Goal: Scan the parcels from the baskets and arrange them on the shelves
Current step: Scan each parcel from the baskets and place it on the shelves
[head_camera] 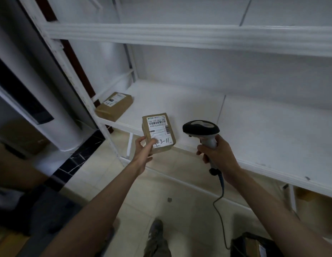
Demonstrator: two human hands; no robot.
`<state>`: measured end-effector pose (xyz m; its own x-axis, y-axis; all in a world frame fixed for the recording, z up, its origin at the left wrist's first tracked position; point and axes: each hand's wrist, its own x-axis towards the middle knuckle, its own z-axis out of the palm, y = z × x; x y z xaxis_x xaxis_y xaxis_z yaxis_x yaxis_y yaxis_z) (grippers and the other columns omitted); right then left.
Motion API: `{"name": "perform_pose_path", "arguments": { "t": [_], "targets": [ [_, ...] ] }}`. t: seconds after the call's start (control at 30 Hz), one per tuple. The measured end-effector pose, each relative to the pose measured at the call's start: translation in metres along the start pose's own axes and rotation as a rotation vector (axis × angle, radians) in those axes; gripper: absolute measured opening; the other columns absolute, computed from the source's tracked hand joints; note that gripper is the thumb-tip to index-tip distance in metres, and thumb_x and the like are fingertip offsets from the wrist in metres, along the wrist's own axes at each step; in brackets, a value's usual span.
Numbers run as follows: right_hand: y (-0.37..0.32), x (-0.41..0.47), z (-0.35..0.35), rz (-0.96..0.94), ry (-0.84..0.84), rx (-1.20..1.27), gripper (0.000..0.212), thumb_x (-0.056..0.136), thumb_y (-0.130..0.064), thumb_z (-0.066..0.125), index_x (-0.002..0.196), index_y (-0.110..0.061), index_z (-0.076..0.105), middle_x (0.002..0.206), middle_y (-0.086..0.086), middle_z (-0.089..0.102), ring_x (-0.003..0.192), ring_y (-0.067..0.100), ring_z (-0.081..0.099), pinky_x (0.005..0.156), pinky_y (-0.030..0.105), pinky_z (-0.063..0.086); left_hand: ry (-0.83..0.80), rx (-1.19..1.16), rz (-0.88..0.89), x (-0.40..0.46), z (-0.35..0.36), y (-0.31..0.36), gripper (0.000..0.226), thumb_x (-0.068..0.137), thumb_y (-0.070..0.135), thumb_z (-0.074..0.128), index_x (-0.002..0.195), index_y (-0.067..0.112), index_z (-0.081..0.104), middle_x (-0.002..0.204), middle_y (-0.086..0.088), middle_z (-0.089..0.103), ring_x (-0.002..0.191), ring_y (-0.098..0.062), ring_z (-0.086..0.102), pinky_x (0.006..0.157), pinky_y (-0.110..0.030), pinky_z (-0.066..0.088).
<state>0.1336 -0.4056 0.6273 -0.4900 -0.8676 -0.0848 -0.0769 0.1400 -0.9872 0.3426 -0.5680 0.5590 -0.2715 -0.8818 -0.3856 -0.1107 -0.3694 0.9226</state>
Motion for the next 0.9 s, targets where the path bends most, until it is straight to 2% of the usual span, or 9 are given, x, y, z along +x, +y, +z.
{"name": "perform_pose_path", "arguments": {
  "t": [0.1,0.2,0.33,0.6,0.67,0.77,0.83,0.9],
  "targets": [
    [0.001,0.032,0.041,0.021,-0.036,0.002,0.033,0.09,-0.005,0.071,0.119,-0.008,0.057,0.081,0.012,0.075,0.054,0.016,0.061,0.055,0.029,0.052,0.031,-0.007,-0.022,0.033,-0.034,0.019,0.053,0.09,0.039,0.068,0.133,0.026,0.04,0.116,-0.003,0.064,0.1,-0.023,0.063,0.097,-0.045,0.049],
    [0.006,0.066,0.08,0.065,-0.046,0.006,0.032,0.088,-0.003,0.071,0.117,-0.007,0.058,0.075,0.009,0.075,0.053,0.017,0.061,0.055,0.03,0.051,0.053,-0.035,-0.025,0.072,-0.064,0.035,0.05,0.089,0.037,0.069,0.13,0.017,0.049,0.107,-0.001,0.065,0.097,-0.02,0.065,0.101,-0.047,0.052],
    [0.01,0.108,0.126,0.118,-0.049,0.005,0.031,0.087,-0.002,0.071,0.116,-0.008,0.06,0.075,0.009,0.076,0.053,0.019,0.061,0.054,0.029,0.052,0.069,-0.026,-0.056,0.13,-0.104,0.06,0.048,0.089,0.036,0.069,0.129,0.014,0.056,0.12,-0.01,0.07,0.112,-0.025,0.067,0.101,-0.047,0.054],
    [0.009,0.164,0.183,0.194,0.001,0.005,0.032,0.088,-0.005,0.071,0.116,-0.013,0.059,0.078,0.008,0.076,0.057,0.018,0.063,0.058,0.03,0.056,0.054,-0.029,-0.137,0.231,-0.151,0.091,0.054,0.086,0.037,0.076,0.132,0.016,0.058,0.123,-0.008,0.068,0.112,-0.025,0.066,0.098,-0.05,0.056],
    [0.012,0.172,0.19,0.218,0.025,-0.004,0.032,0.088,-0.005,0.071,0.117,-0.014,0.059,0.078,0.008,0.076,0.057,0.017,0.063,0.057,0.028,0.055,0.038,-0.028,-0.146,0.244,-0.153,0.088,0.051,0.084,0.035,0.078,0.128,0.015,0.06,0.114,-0.005,0.071,0.106,-0.023,0.068,0.096,-0.046,0.057],
    [0.016,0.181,0.197,0.249,0.058,-0.005,0.031,0.089,-0.003,0.071,0.116,-0.013,0.059,0.078,0.008,0.076,0.053,0.014,0.062,0.053,0.024,0.053,0.029,-0.048,-0.131,0.256,-0.156,0.08,0.034,0.084,0.033,0.079,0.11,0.016,0.065,0.104,-0.003,0.074,0.095,-0.019,0.071,0.095,-0.043,0.058],
    [0.017,0.186,0.201,0.26,0.073,-0.017,0.03,0.089,-0.003,0.071,0.115,-0.011,0.059,0.08,0.009,0.076,0.051,0.012,0.061,0.052,0.021,0.052,0.056,-0.005,-0.075,0.258,-0.157,0.078,0.029,0.086,0.038,0.078,0.103,0.018,0.067,0.11,-0.005,0.074,0.1,-0.021,0.071,0.096,-0.042,0.057],
    [0.018,0.19,0.204,0.273,0.087,-0.015,0.027,0.089,-0.003,0.07,0.114,-0.011,0.06,0.08,0.01,0.076,0.049,0.012,0.06,0.051,0.021,0.051,0.167,0.171,0.049,0.259,-0.158,0.078,0.03,0.086,0.045,0.077,0.099,0.02,0.067,0.11,-0.003,0.073,0.105,-0.022,0.069,0.097,-0.04,0.055]
  ]
}}
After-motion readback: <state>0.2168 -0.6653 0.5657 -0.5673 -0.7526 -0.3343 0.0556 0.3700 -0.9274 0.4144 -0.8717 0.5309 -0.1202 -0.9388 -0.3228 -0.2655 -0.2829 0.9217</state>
